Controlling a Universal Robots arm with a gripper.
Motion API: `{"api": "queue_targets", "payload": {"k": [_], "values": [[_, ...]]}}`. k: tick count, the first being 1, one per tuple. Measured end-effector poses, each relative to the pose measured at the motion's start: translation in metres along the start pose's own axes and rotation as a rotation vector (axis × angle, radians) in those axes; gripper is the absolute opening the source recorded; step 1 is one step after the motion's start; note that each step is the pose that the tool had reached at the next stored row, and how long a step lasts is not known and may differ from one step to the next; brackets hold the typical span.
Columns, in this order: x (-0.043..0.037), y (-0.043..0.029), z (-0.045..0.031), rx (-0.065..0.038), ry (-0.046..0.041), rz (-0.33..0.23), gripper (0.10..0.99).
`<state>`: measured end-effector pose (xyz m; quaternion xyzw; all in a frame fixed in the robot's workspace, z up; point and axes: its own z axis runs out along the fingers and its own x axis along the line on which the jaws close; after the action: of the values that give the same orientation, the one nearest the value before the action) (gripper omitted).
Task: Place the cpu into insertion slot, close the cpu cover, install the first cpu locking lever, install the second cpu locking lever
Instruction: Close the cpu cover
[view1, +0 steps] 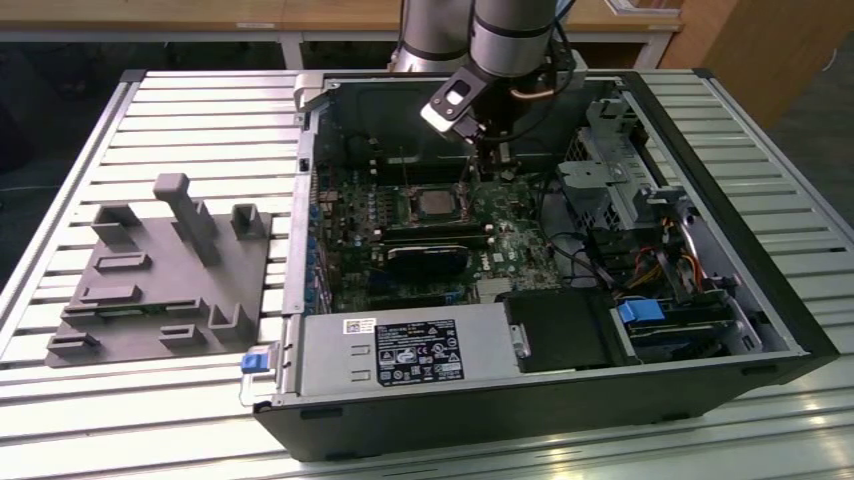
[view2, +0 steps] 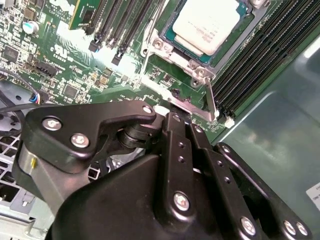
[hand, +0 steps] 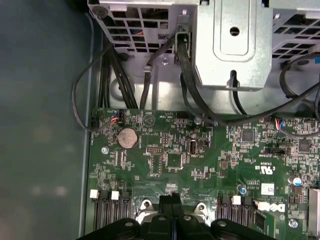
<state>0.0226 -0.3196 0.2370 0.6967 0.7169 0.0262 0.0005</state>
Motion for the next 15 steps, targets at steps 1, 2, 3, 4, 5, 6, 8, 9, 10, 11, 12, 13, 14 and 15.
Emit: {"api": "queue_targets", "payload": {"k": [1, 2, 3, 4, 5, 6, 8, 9, 10, 11, 12, 13, 14, 15], "values": [[0.0, -0.0004, 0.0, 0.0, 0.0, 0.0, 0.106], [0.0, -0.0007, 0.0, 0.0, 0.0, 0.0, 0.106], [0.0, -0.0011, 0.0, 0.0, 0.0, 0.0, 0.106], [0.0, -0.0015, 0.0, 0.0, 0.0001, 0.0, 0.106], [0.0, -0.0021, 0.0, 0.0, 0.0001, 0.0, 0.106], [0.0, -0.003, 0.0, 0.0, 0.0002, 0.0, 0.106], [0.0001, -0.0052, 0.0, 0.0, 0.0001, 0.0, 0.106], [0.0001, -0.0062, 0.0, 0.0, 0.0001, 0.0, 0.106], [0.0001, -0.0071, 0.0, 0.0, 0.0001, 0.0, 0.106], [0.0001, -0.0083, 0.0, 0.0, 0.0001, 0.0, 0.106], [0.0002, -0.0094, 0.0, 0.0, 0.0001, 0.0, 0.106], [0.0002, -0.0103, 0.0, 0.0, 0.0001, 0.0, 0.106], [0.0002, -0.0111, 0.0, 0.0, 0.0, 0.0, 0.106], [0.0002, -0.0117, 0.0, 0.0, 0.0, 0.0, 0.106]]}}
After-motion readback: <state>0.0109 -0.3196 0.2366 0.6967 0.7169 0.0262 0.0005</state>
